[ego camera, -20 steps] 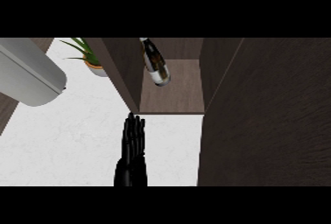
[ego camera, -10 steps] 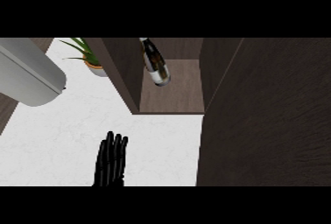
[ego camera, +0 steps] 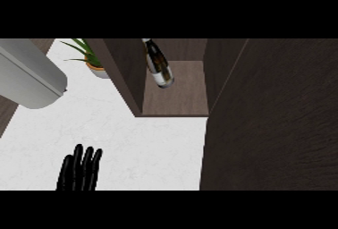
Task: Pick up the wine, place it into the cabinet and close the cabinet
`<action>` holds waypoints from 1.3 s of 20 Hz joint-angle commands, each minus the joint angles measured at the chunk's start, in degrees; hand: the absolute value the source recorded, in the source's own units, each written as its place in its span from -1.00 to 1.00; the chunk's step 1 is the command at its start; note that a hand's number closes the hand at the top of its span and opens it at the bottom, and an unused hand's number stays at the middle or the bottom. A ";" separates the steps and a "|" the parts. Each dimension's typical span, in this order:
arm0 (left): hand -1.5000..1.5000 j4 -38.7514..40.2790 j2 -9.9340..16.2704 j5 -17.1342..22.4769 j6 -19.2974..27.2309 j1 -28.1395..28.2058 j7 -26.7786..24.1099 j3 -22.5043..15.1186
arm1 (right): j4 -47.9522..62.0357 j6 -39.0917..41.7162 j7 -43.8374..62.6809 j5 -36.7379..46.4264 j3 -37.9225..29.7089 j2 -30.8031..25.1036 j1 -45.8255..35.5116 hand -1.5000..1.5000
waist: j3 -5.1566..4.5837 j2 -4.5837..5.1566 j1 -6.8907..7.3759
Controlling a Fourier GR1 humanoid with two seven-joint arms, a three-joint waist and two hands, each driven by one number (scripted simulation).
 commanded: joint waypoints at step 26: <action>-1.00 -6.48 16.50 18.33 -22.04 18.64 -2.17 33.24 | -8.37 -17.42 8.46 17.40 47.05 7.88 -1.56 1.00 | -0.21 -0.68 -0.03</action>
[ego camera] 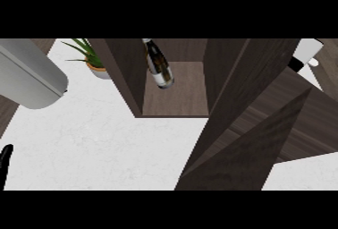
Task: Pick up the wine, place it into the cabinet and close the cabinet
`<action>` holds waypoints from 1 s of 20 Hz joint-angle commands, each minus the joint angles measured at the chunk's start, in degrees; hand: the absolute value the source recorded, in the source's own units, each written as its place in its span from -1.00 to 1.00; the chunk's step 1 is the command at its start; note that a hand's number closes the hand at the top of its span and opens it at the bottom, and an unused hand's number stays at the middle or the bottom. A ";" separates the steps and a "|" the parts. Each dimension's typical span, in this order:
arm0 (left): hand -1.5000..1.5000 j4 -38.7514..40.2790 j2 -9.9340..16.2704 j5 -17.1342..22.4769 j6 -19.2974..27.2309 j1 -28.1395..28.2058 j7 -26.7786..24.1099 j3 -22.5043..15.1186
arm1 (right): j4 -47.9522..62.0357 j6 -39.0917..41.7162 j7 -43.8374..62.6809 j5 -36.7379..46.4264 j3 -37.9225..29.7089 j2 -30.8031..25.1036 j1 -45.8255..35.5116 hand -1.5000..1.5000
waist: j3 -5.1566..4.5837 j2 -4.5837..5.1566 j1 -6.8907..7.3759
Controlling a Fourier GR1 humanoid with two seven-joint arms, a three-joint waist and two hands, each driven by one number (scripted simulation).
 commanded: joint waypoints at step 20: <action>-1.00 3.41 -1.88 3.73 -7.05 -4.47 5.73 5.01 | 12.38 -29.36 1.62 7.49 6.55 0.41 -36.04 1.00 | -0.07 1.01 1.95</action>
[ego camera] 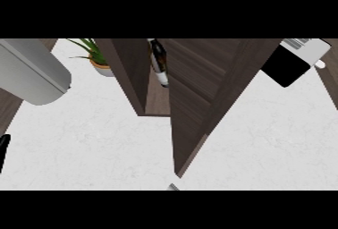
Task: Pick up the wine, place it into the cabinet and close the cabinet
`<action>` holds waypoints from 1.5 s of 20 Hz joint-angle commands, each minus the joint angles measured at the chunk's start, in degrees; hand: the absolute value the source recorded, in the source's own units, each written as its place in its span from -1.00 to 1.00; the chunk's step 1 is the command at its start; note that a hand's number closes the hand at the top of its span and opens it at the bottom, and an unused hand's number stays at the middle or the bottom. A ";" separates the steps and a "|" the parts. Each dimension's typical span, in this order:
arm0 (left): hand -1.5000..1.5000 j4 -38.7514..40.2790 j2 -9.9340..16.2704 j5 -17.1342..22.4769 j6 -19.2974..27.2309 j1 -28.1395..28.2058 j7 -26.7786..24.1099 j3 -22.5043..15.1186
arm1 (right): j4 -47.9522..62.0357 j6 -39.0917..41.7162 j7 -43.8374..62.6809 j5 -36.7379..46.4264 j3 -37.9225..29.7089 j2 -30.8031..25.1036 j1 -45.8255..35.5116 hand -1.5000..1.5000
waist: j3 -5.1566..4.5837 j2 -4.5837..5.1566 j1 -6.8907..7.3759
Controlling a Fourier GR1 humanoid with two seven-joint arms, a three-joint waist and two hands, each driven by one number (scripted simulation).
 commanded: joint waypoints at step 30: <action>-1.00 4.23 -8.00 -5.66 -1.27 -3.56 5.40 2.59 | 63.95 6.73 -20.87 -15.31 -29.33 7.02 -46.47 1.00 | 0.18 0.03 -0.70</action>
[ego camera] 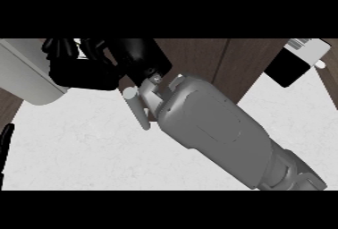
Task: Pick up the wine, place it into the cabinet and close the cabinet
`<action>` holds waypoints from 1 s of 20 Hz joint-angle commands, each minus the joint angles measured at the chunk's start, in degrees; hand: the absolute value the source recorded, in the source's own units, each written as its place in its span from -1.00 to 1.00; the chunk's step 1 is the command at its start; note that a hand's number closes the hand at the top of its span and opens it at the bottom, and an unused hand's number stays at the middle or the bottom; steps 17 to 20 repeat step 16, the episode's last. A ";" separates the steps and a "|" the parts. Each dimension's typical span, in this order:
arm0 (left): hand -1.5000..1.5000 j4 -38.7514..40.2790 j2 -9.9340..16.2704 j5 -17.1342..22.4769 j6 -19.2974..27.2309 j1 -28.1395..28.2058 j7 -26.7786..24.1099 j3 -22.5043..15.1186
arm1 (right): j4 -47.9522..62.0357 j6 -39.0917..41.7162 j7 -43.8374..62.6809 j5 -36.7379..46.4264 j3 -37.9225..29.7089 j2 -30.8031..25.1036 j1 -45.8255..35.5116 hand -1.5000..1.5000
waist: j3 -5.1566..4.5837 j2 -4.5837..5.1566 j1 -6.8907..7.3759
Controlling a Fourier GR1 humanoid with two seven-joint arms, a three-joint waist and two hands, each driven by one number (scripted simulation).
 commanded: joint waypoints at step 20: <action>-1.00 0.08 -2.38 -1.36 -0.37 -3.14 3.23 0.66 | 18.91 8.33 -15.30 4.13 -6.91 -5.97 -0.86 1.00 | 0.13 0.95 0.23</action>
